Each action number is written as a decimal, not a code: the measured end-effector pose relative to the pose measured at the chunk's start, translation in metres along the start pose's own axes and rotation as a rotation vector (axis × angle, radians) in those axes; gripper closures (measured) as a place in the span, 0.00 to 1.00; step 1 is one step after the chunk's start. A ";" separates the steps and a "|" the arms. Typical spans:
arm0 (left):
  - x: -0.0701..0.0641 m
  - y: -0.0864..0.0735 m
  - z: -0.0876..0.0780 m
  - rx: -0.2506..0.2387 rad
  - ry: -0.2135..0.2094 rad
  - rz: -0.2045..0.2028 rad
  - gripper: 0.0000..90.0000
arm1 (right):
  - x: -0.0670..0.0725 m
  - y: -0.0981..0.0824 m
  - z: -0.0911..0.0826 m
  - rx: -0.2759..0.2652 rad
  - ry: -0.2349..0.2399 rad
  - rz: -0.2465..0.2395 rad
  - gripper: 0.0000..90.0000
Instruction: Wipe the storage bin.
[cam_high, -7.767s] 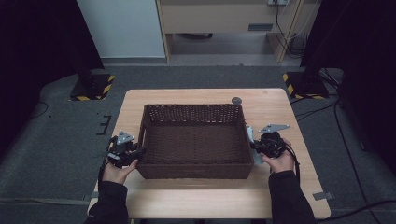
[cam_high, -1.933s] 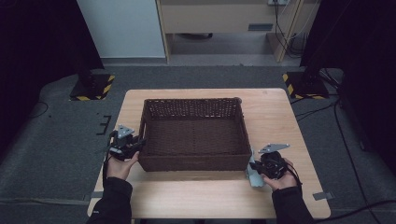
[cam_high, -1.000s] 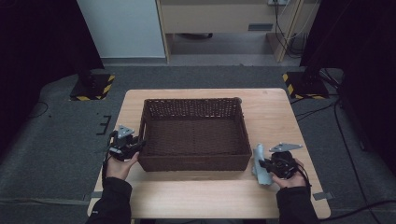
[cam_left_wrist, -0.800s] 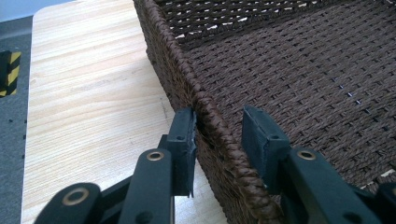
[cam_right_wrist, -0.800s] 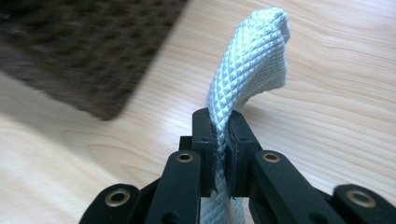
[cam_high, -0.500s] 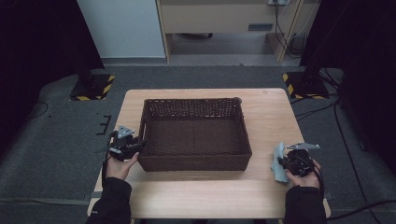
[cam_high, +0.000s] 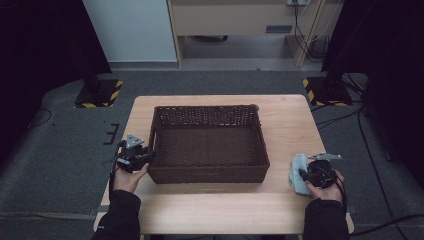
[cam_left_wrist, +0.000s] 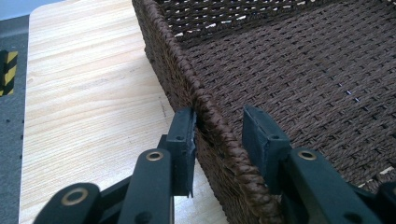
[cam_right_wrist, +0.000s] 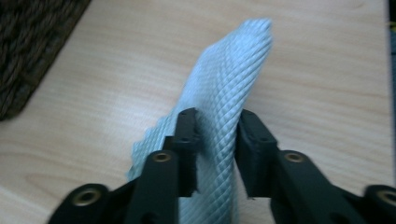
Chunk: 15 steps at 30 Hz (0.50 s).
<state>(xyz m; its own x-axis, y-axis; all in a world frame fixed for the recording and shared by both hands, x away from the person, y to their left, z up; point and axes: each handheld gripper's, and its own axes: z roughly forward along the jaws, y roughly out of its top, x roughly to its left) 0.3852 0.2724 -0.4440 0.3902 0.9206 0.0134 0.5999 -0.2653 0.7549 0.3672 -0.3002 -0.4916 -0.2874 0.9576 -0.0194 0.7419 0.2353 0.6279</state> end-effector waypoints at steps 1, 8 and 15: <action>0.000 0.000 0.000 0.001 -0.001 0.001 0.71 | -0.001 0.001 -0.003 -0.029 -0.011 0.002 0.72; 0.000 0.000 0.000 0.003 -0.001 0.002 0.71 | 0.004 0.010 -0.021 -0.158 -0.008 -0.008 0.60; -0.001 0.001 0.000 0.008 0.005 0.008 0.72 | 0.034 0.029 -0.047 -0.286 0.114 -0.058 0.62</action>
<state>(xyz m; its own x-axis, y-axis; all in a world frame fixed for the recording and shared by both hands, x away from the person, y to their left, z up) 0.3853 0.2711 -0.4433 0.3914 0.9199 0.0225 0.6025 -0.2747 0.7493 0.3503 -0.2685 -0.4377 -0.4024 0.9153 0.0156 0.5266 0.2175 0.8218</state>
